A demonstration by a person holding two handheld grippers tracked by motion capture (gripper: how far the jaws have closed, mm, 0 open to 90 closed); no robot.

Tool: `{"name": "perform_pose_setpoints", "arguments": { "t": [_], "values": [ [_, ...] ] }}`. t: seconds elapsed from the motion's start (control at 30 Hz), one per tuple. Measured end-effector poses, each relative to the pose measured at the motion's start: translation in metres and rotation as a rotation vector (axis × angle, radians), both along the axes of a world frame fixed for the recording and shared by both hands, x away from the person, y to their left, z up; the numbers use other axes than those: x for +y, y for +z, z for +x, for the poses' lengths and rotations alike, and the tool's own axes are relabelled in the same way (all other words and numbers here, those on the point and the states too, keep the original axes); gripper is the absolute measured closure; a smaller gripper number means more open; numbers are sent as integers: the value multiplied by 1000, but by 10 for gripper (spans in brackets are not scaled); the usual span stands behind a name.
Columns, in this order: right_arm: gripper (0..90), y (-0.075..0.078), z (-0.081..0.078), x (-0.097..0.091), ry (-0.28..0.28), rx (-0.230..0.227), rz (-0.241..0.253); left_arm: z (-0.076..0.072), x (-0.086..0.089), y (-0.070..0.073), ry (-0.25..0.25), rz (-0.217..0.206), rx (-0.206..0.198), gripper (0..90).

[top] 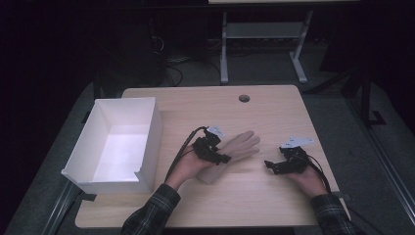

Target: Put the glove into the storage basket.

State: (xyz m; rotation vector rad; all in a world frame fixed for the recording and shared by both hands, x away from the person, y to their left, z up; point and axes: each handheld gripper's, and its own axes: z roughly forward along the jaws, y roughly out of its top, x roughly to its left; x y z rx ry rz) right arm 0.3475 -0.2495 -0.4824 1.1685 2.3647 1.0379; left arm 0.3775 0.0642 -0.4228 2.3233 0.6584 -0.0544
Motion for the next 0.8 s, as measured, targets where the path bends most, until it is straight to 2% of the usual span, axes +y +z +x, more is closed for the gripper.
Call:
{"name": "perform_pose_setpoints", "arguments": {
  "t": [0.03,0.27,0.37,0.4,0.47,0.5,0.57,0.6,0.67,0.77,0.8],
  "values": [
    [133,0,0,0,-1,0,1,0,2,4,9,-11,2,684],
    [133,0,0,0,-1,0,1,0,15,31,64,-22,-16,684],
    [133,0,0,0,-1,-2,3,0,21,46,81,-4,-32,685],
    [133,0,0,0,-2,-2,3,-1,22,49,100,-13,-30,685],
    [133,0,0,0,-2,-2,3,0,25,53,97,-3,-35,685],
    [133,0,0,0,-2,-2,3,-1,26,57,113,-10,-35,685],
    [133,0,0,0,-2,-2,2,0,35,68,115,9,-47,685],
    [133,0,0,0,-2,-2,2,0,35,68,115,9,-47,685],
    [133,0,0,0,-2,-1,2,0,43,77,143,8,-47,685],
    [133,0,0,0,-3,-1,5,1,49,84,150,19,-51,685],
    [133,0,0,1,-4,0,5,1,55,92,169,17,-56,685]
  ]
}}
